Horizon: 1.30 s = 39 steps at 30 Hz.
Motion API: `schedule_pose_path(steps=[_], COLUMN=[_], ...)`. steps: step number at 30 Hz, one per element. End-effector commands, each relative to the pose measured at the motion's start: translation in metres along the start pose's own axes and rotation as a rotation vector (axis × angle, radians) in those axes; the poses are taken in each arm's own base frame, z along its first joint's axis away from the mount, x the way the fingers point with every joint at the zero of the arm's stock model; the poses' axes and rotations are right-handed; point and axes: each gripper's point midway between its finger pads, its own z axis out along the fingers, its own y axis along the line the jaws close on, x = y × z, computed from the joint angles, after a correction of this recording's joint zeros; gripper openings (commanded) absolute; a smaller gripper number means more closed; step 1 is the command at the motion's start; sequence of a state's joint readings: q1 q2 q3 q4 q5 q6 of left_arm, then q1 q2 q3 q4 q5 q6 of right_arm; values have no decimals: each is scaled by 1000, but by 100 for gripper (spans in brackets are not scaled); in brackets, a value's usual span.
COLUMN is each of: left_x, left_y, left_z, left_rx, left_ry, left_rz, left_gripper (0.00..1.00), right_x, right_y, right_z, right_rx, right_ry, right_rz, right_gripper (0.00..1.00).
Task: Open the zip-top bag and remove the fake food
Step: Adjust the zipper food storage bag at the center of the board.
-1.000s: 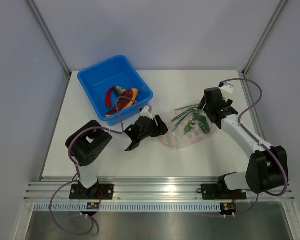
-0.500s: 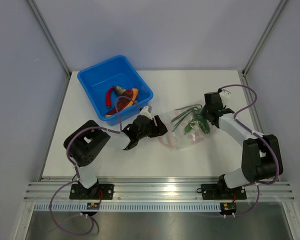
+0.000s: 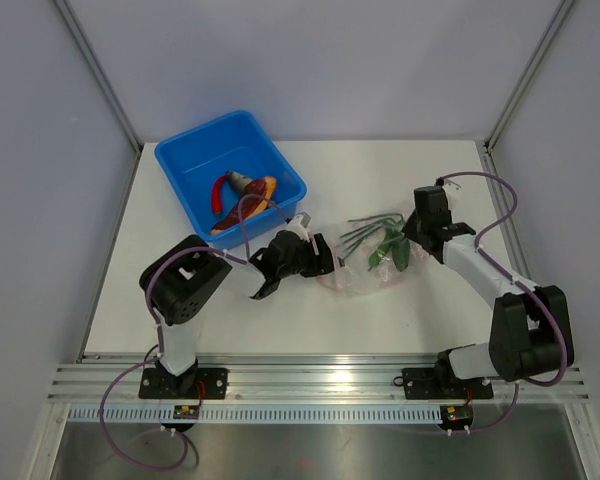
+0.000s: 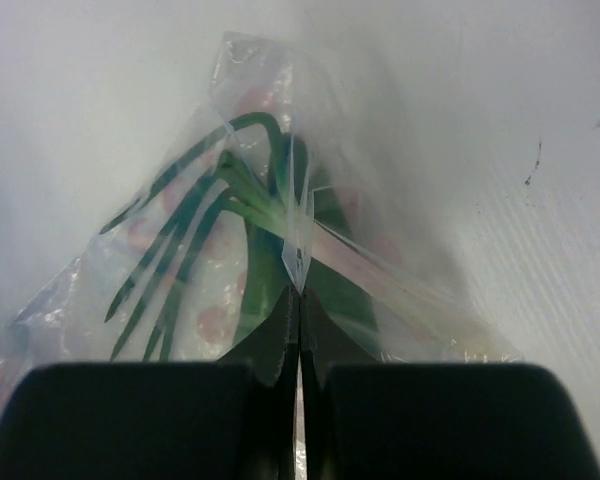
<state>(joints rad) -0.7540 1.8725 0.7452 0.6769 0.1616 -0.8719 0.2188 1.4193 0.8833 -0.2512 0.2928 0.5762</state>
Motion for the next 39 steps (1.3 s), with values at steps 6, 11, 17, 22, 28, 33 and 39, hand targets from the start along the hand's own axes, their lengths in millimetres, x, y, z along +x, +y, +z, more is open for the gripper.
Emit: schedule_pose_path(steps=[6, 11, 17, 22, 28, 33, 39], left_x=[-12, -9, -7, -7, -5, -12, -35], left_y=[-34, -43, -43, -44, -39, -44, -77], left_z=[16, 22, 28, 32, 29, 21, 2], left_rx=[152, 205, 217, 195, 161, 205, 397], left_ry=[-7, 16, 27, 26, 31, -18, -136], left_rz=[-19, -45, -55, -34, -37, -39, -33], left_gripper=[64, 64, 64, 64, 63, 63, 61], right_x=[-31, -21, -4, 5, 10, 7, 9], right_y=[31, 29, 37, 38, 38, 40, 39], right_z=[-54, -49, -35, -30, -23, -31, -31], right_rx=[-236, -241, -250, -257, -242, -270, -271], right_ry=[-120, -94, 5, 30, 61, 41, 46], right_rz=[67, 75, 62, 58, 51, 61, 66], right_gripper=[0, 0, 0, 0, 1, 0, 0])
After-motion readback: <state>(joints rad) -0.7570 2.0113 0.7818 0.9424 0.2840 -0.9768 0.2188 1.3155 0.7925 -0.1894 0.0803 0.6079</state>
